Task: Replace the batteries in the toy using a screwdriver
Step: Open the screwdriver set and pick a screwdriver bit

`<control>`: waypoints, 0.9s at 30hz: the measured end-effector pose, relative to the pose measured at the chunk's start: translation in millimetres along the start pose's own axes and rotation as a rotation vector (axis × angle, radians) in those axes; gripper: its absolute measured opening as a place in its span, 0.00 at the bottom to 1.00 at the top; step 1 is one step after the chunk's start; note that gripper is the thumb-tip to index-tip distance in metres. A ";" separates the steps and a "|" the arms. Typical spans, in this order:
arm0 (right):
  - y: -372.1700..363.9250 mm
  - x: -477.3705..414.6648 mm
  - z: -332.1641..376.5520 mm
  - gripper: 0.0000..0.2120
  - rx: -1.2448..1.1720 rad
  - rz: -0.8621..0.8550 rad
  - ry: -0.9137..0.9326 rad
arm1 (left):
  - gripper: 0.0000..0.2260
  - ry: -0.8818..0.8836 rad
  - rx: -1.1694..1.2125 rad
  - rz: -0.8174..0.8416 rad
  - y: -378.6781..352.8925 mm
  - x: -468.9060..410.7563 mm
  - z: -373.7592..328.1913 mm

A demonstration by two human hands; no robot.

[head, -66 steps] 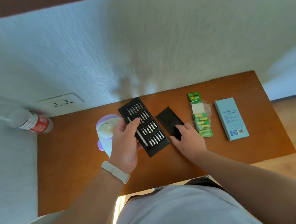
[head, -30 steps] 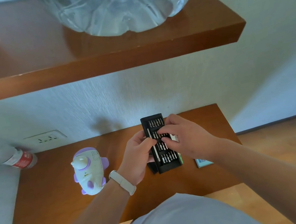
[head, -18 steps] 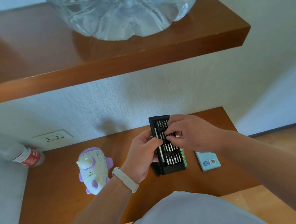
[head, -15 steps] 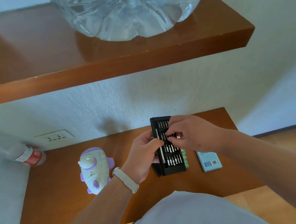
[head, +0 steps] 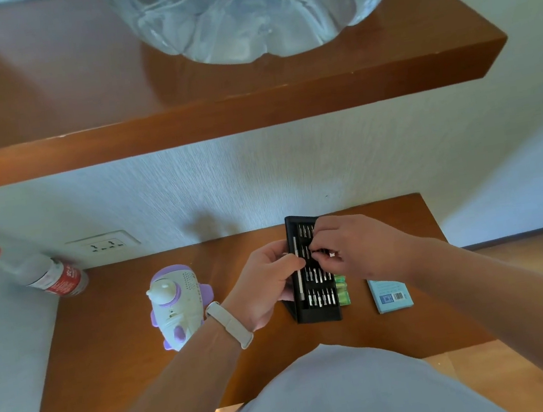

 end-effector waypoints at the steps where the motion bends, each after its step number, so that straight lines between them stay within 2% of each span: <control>1: 0.5 0.7 0.5 0.07 -0.004 -0.019 0.002 | 0.12 0.002 0.000 0.000 0.0 -0.7 -0.5; 4: 1.3 2.0 0.1 0.03 -0.043 -0.091 0.001 | 0.12 -0.002 0.007 -0.003 0.7 -3.2 -1.5; 8: -3.7 3.0 -3.7 0.03 -0.088 -0.136 -0.038 | 0.14 -0.009 0.030 -0.011 0.6 -5.9 -1.7; 17: -13.7 2.2 -14.4 0.10 -0.099 -0.065 -0.081 | 0.12 0.040 -0.029 -0.015 1.3 -5.2 -3.2; 21: -8.1 2.9 -9.9 0.06 -0.040 -0.049 -0.049 | 0.11 0.049 -0.084 -0.005 -1.2 -4.9 -6.9; 23: -4.2 4.3 -10.4 0.03 -0.042 -0.077 -0.024 | 0.11 0.047 -0.105 -0.020 -3.4 -5.7 -7.5; 27: -1.8 8.3 -12.9 0.04 -0.072 -0.181 -0.020 | 0.11 0.012 -0.113 -0.040 -9.0 -8.1 -10.2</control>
Point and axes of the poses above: each hand's wrist, its own x-axis away from the middle knuckle, its own y-axis out of the back of the hand, z = x × y, the point moved 4 cm from there along -x, towards the middle knuckle, and after that the axes turned 3 degrees about x, right-handed, at the moved point
